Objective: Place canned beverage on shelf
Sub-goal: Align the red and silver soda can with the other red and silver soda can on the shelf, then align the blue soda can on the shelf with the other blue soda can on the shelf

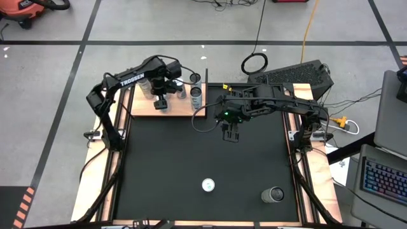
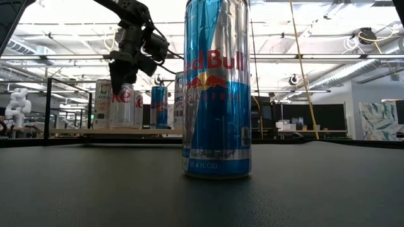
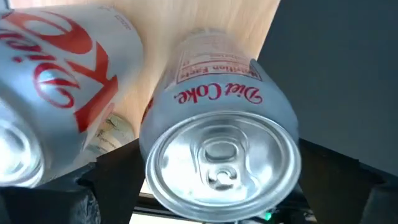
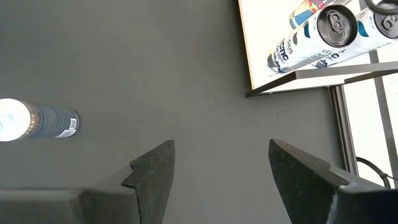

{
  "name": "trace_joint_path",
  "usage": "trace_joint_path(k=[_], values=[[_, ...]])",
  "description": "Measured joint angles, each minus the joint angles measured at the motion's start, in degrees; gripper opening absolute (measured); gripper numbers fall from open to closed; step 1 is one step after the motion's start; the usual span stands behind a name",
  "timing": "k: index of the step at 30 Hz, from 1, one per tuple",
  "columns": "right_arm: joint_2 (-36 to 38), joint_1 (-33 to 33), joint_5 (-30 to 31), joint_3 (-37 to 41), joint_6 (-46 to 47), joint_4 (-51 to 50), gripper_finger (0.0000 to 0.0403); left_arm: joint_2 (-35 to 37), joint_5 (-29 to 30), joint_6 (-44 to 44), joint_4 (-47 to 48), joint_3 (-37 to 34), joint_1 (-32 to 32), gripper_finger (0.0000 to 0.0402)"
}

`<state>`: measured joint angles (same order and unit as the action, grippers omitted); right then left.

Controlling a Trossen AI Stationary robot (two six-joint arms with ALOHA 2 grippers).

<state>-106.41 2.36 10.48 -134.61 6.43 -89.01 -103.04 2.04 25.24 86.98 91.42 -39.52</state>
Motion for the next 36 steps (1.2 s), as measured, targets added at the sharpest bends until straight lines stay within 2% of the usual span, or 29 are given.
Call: trace_joint_path(k=[7, 14, 18, 20, 24, 36], values=[[0.0, 0.0, 0.0, 0.0, 0.0, 0.0, 0.0240, 2.7, -2.2, -2.3, 0.1, 2.7, 0.3, 0.0373], [0.0, 0.0, -0.1, 0.0, 1.9, -0.9, 0.0240, 7.4, -11.5, -6.2, -0.3, 9.8, 1.2, 0.0373], [0.0, 0.0, -0.4, 0.0, 6.1, -0.9, 0.0240, 11.1, -17.3, -6.8, -1.8, 10.8, 3.3, 0.0373], [0.0, 0.0, -2.6, 0.0, 6.8, -1.0, 0.0240, 12.9, -18.7, -6.9, -2.3, 10.8, 4.5, 0.0373], [0.0, 0.5, -6.4, 0.0, 8.3, -1.0, 0.0240, 16.1, -19.9, -7.0, -2.8, 10.8, 7.6, 0.0373], [0.0, 10.1, -6.1, 0.0, 6.2, -1.0, 0.0240, 21.2, -19.9, -8.9, -2.9, 10.8, 16.6, 0.0373]])
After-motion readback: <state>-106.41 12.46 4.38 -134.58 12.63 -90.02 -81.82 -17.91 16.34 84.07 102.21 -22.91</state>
